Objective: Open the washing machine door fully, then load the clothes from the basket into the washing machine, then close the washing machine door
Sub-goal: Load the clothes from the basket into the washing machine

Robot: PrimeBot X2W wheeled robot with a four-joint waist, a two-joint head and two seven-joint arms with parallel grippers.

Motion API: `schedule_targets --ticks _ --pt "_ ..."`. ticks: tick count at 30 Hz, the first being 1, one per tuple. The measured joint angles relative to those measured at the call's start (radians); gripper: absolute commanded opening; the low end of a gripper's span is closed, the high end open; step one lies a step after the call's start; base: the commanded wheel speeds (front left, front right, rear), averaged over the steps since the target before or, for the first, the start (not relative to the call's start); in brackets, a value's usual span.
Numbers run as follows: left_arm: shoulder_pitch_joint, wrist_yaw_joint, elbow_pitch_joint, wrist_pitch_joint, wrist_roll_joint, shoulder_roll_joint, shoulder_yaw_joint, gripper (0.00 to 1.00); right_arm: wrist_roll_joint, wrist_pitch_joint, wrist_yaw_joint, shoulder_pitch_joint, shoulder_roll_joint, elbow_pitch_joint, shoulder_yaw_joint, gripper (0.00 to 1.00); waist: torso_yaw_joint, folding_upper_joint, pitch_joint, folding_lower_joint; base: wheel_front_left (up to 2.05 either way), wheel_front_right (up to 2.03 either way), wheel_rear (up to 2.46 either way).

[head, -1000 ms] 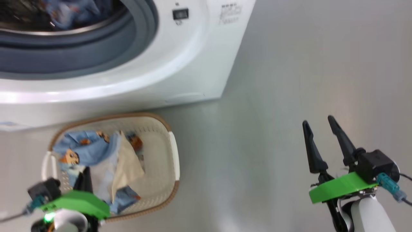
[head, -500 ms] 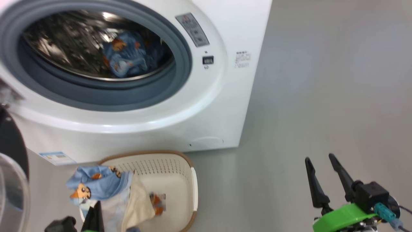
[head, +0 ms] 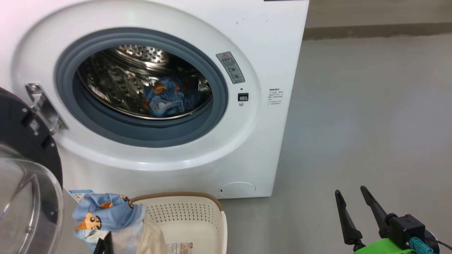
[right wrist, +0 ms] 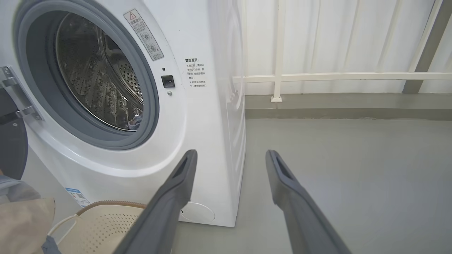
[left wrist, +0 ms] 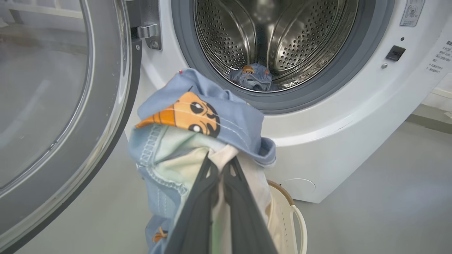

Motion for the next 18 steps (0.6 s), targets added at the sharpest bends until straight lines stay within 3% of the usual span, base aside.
schedule_targets --ticks 18 --pt "0.071 0.043 -0.208 0.03 0.032 0.023 -0.031 0.0 0.002 0.0 0.0 0.036 0.004 -0.001 -0.006 1.0 0.014 0.0 -0.069 0.0 0.0 0.0 0.0"
